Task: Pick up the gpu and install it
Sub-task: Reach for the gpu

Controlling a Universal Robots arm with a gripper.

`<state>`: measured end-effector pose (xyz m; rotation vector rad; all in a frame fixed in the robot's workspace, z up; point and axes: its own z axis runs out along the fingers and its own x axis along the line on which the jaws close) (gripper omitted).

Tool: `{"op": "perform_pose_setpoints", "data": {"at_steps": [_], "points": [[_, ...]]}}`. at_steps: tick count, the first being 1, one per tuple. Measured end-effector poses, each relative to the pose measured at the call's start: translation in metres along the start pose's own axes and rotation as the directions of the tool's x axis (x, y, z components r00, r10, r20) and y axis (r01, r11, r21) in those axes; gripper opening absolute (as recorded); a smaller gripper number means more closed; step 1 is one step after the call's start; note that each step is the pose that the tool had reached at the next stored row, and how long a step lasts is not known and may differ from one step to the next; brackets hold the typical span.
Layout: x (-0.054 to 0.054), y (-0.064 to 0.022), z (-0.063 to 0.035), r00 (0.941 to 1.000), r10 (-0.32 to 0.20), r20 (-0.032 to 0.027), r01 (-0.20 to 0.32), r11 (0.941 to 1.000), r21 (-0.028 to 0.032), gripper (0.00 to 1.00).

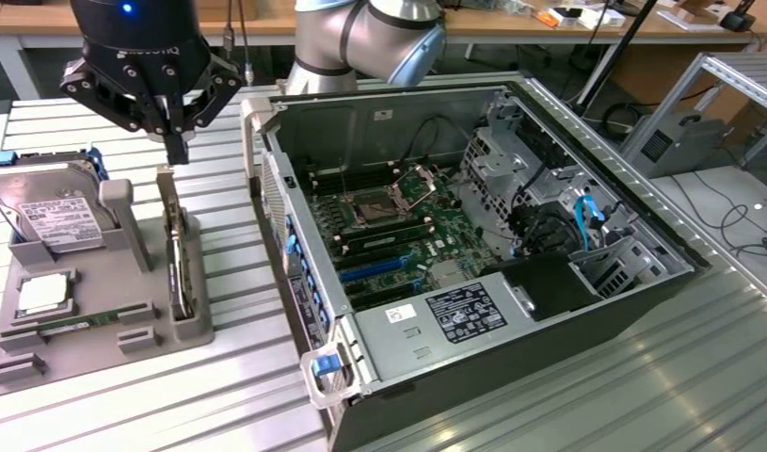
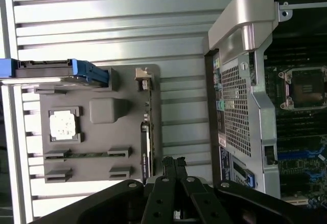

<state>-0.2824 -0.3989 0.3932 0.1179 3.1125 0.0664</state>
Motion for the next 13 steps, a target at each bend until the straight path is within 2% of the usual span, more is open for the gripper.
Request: {"op": "perform_pose_setpoints", "data": {"at_steps": [13], "points": [[0.0053,-0.0004,-0.0001,1.0000,0.000,0.0000,0.000,1.0000,0.0000,0.11]]}}
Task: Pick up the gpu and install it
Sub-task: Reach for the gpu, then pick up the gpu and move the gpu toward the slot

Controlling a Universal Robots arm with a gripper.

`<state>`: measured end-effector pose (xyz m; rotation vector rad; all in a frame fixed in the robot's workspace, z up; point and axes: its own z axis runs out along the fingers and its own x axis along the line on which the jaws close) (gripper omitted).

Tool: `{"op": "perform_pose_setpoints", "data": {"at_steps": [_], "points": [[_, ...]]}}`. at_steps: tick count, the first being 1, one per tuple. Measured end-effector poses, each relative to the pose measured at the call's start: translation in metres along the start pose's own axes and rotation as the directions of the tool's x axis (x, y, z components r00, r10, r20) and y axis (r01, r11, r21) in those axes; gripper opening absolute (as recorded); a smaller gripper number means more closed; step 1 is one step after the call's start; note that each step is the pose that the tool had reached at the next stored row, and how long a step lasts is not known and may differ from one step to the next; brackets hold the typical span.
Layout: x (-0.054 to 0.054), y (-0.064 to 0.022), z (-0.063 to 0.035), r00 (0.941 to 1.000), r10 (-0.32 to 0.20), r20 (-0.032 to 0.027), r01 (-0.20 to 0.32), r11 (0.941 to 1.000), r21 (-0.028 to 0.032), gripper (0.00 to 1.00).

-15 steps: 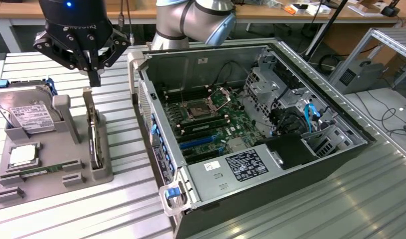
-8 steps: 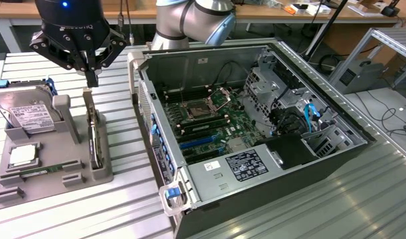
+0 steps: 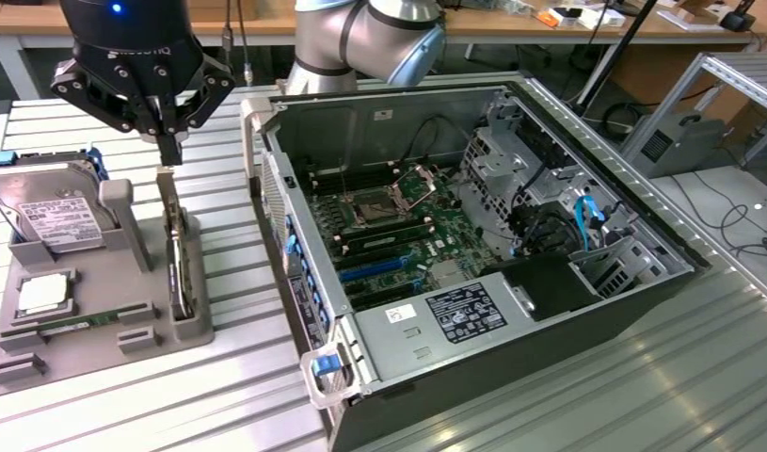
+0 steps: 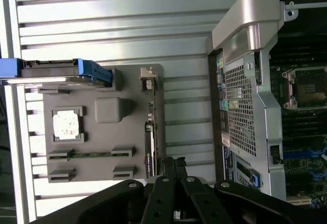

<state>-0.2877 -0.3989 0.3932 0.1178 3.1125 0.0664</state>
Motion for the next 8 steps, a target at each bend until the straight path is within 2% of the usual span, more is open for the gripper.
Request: {"op": "perform_pose_setpoints", "data": {"at_steps": [8], "points": [[0.0001,0.0000,0.0000,1.0000,0.000,0.0000,0.000,1.0000,0.0000,0.11]]}}
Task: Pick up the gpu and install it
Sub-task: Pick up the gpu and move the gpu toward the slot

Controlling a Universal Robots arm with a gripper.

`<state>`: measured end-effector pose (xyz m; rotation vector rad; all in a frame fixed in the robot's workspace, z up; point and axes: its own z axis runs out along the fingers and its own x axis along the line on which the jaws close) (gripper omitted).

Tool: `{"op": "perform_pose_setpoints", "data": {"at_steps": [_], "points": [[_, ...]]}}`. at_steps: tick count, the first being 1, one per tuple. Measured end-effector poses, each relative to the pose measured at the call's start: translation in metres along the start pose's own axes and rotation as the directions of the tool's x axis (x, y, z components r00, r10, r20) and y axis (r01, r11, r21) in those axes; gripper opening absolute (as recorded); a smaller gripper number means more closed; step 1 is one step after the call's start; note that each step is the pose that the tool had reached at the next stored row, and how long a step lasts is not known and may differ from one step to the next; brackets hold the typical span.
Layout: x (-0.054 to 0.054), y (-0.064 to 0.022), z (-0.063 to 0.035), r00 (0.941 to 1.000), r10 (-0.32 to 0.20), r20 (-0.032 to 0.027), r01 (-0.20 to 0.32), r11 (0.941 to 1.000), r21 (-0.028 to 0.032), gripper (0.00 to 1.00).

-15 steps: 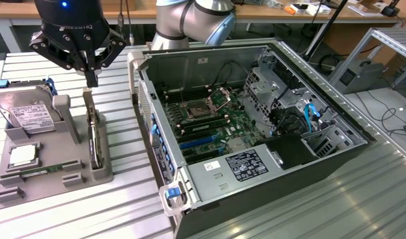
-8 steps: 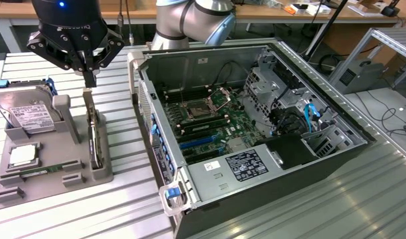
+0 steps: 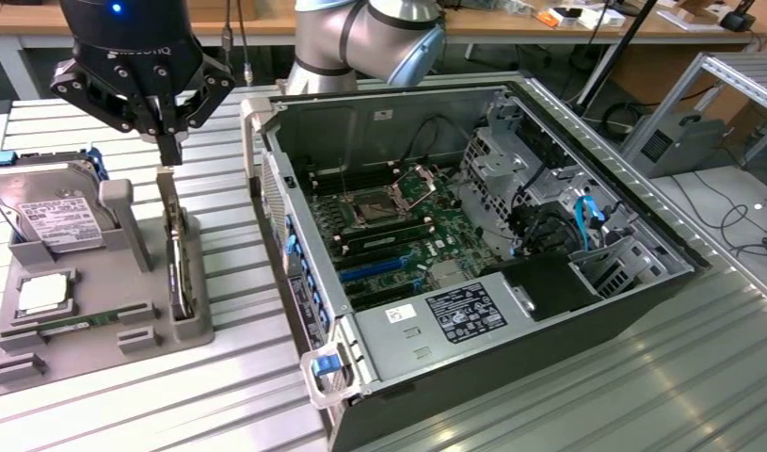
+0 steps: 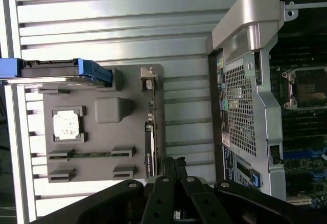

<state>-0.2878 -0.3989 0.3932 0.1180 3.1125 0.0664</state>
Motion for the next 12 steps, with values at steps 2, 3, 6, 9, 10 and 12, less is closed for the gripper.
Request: {"op": "perform_pose_setpoints", "data": {"at_steps": [2,3,6,9,10,12], "points": [[0.0000,0.0000,0.0000,1.0000,0.000,0.0000,0.000,1.0000,0.0000,0.11],[0.0000,0.0000,0.0000,1.0000,0.000,0.0000,0.000,1.0000,0.0000,0.11],[0.0000,0.0000,0.0000,1.0000,0.000,0.0000,0.000,1.0000,0.0000,0.24],[0.0000,0.0000,0.0000,1.0000,0.000,0.0000,0.000,1.0000,0.0000,0.36],[0.0000,0.0000,0.0000,1.0000,0.000,0.0000,0.000,1.0000,0.0000,0.42],[0.0000,0.0000,0.0000,1.0000,0.000,0.0000,0.000,1.0000,0.0000,0.48]]}}
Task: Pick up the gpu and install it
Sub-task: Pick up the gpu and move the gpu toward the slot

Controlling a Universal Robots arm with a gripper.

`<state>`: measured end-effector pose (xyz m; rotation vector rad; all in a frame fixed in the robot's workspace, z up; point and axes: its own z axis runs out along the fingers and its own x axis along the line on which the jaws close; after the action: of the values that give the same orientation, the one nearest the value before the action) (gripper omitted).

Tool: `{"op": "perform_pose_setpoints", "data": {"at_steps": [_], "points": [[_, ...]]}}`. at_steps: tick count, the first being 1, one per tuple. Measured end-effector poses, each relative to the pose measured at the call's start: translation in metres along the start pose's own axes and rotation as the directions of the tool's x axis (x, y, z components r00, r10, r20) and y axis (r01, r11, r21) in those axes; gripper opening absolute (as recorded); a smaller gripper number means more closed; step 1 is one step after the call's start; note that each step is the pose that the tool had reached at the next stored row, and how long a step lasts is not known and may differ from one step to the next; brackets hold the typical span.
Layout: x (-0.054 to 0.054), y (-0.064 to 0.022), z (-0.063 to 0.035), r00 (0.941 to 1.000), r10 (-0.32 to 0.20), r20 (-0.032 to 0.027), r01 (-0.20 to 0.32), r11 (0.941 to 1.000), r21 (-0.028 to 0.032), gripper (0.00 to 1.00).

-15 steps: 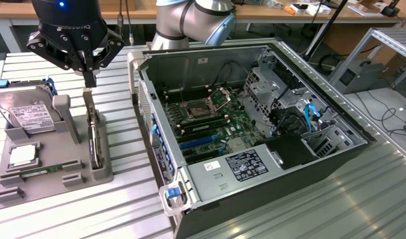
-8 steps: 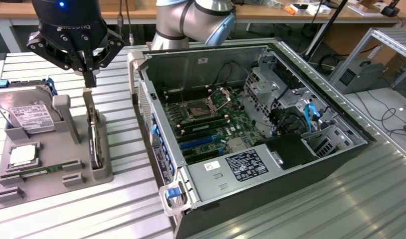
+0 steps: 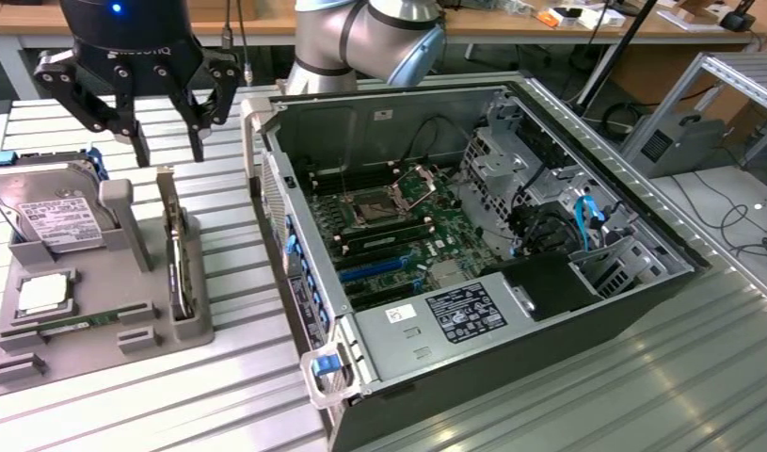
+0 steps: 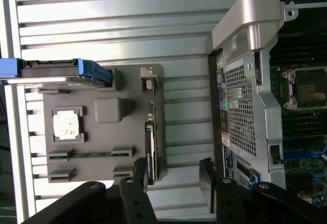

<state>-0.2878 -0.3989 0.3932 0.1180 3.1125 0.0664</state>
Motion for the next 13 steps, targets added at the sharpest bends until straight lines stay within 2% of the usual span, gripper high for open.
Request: {"op": "perform_pose_setpoints", "data": {"at_steps": [1,2,3,13], "points": [[0.0000,0.0000,0.0000,1.0000,0.000,-0.0001,0.000,1.0000,0.0000,0.54],[0.0000,0.0000,0.0000,1.0000,0.000,0.0000,0.000,1.0000,0.0000,0.54],[0.0000,0.0000,0.0000,1.0000,0.000,0.0000,0.000,1.0000,0.0000,0.60],[0.0000,0.0000,0.0000,1.0000,0.000,0.0000,0.000,1.0000,0.0000,0.60]]}}
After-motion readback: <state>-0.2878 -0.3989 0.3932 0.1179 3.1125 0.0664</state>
